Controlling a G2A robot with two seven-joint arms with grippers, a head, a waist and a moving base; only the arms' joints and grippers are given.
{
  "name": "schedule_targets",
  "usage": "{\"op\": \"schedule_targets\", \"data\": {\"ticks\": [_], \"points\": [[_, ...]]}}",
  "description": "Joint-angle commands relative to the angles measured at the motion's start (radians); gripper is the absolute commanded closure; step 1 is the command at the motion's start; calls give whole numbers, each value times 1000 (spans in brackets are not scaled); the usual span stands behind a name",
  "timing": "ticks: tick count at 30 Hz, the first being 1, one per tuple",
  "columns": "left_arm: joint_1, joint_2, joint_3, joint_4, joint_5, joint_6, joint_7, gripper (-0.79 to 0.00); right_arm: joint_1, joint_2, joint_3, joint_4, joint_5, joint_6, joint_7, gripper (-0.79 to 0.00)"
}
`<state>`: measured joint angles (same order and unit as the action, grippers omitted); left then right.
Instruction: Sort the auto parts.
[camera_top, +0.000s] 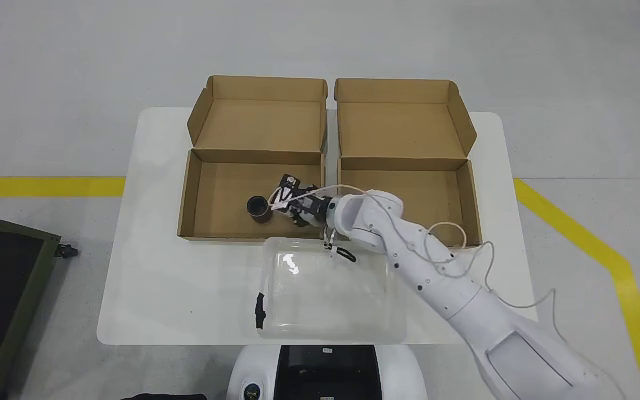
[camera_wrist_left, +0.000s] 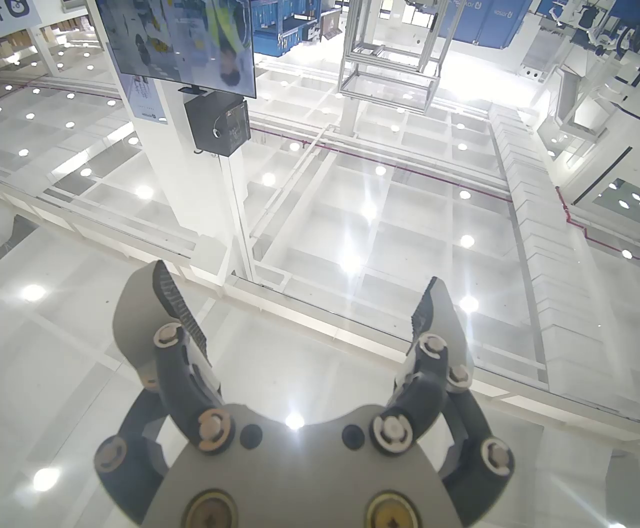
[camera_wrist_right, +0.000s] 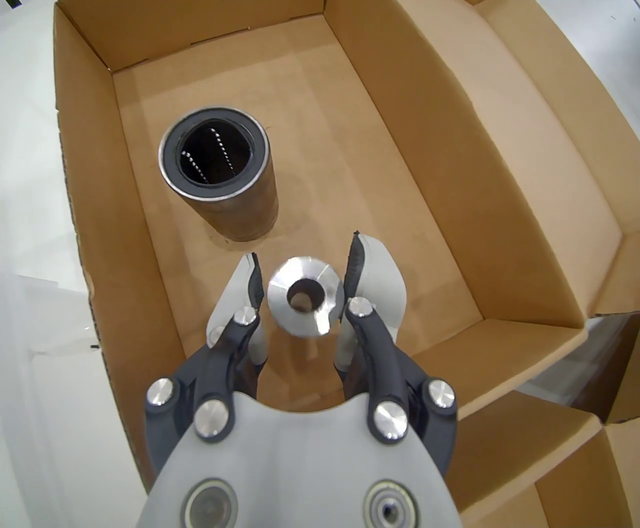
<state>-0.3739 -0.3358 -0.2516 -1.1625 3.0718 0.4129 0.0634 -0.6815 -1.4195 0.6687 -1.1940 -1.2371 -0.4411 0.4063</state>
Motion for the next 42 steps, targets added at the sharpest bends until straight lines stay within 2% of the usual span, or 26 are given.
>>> {"op": "schedule_targets", "data": {"ticks": [1,8,16,20,22,23,30,35,42], "points": [[0,0,0,0,0,0,0,-785,0,-2,1,3,1,-3,1,-366],[0,0,0,0,0,0,0,-785,-8,1,33,-51,-6,-15,-9,-474],[0,0,0,0,0,0,0,-785,-76,30,114,-252,-29,-45,13,-570],[0,0,0,0,0,0,0,-785,-144,53,181,-374,-32,-71,14,-659],[0,0,0,0,0,0,0,-785,-186,66,221,-429,-30,-86,7,-773],[0,0,0,0,0,0,0,-785,-208,73,243,-456,-31,-94,3,-785],[0,0,0,0,0,0,0,-785,-383,118,410,-643,-60,-135,-66,-785],[0,0,0,0,0,0,0,-785,-515,144,519,-729,-117,-128,-123,-785],[0,0,0,0,0,0,0,-785,-700,172,662,-801,-188,-122,-282,-785]]}}
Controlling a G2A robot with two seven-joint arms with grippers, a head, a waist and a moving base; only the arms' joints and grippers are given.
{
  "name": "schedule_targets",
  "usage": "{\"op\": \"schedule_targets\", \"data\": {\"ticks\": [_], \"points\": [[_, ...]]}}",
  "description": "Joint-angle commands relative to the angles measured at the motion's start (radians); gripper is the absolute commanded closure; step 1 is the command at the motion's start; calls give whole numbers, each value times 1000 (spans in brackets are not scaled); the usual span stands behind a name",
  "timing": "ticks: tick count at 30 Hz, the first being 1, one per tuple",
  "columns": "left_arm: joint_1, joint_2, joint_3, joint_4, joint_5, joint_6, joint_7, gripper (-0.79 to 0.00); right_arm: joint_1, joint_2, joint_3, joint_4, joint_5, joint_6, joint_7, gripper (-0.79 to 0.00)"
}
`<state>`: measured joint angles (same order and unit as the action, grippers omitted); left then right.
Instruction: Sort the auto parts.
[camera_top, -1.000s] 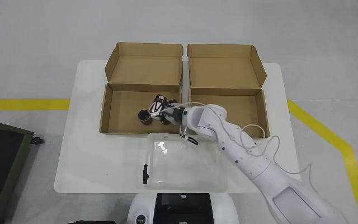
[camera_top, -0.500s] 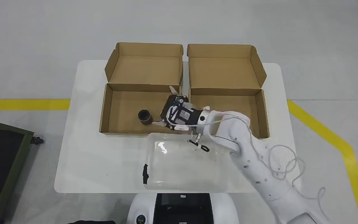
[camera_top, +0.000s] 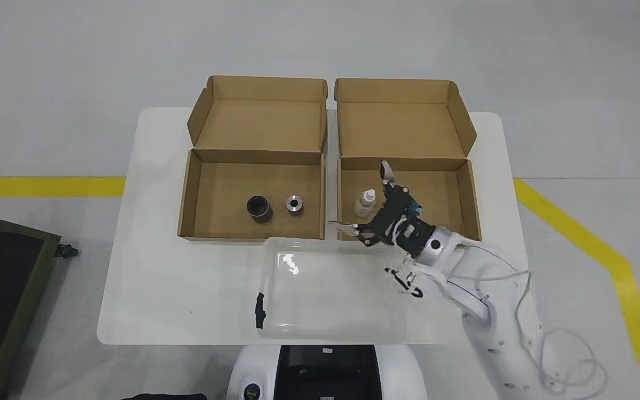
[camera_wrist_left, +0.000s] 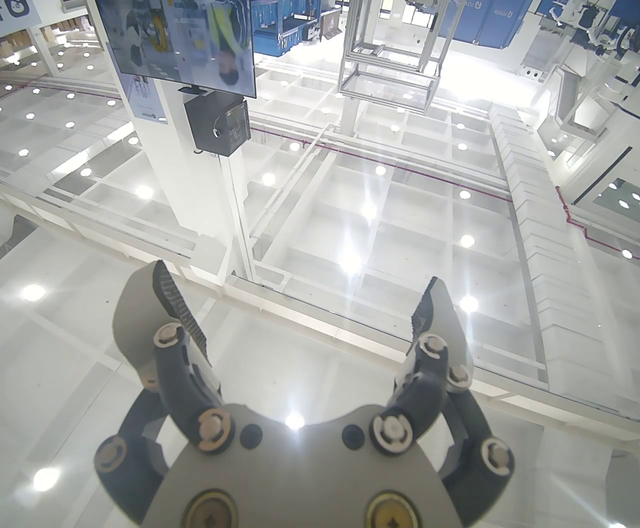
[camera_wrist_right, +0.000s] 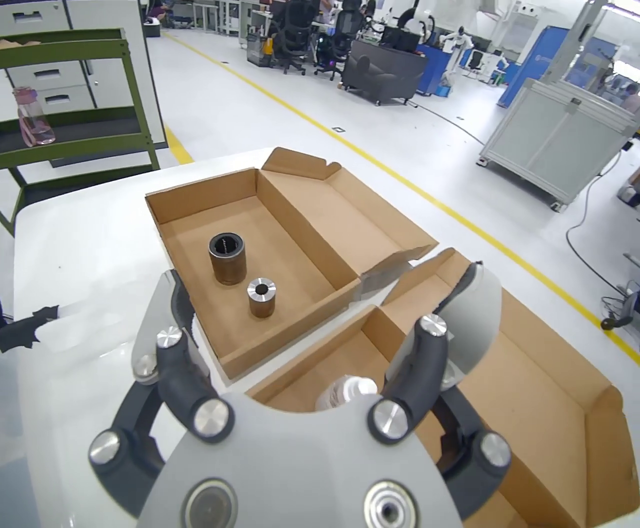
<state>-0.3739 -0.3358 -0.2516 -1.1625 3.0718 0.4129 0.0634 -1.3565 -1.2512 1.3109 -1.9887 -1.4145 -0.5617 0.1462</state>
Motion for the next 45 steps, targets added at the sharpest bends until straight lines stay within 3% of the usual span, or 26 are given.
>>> {"op": "schedule_targets", "data": {"ticks": [1,14,21,27,45], "points": [[0,0,0,0,0,0,0,-785,-53,7,43,-14,-23,-2,-39,-785],[0,0,0,0,0,0,0,-785,-403,41,349,-120,-34,3,-254,-785],[0,0,0,0,0,0,0,-785,-533,44,447,-102,-18,42,-374,-785],[0,0,0,0,0,0,0,-785,-577,44,472,-82,-8,65,-444,-785],[0,0,0,0,0,0,0,-785,-579,44,474,-81,-10,68,-441,-785]]}}
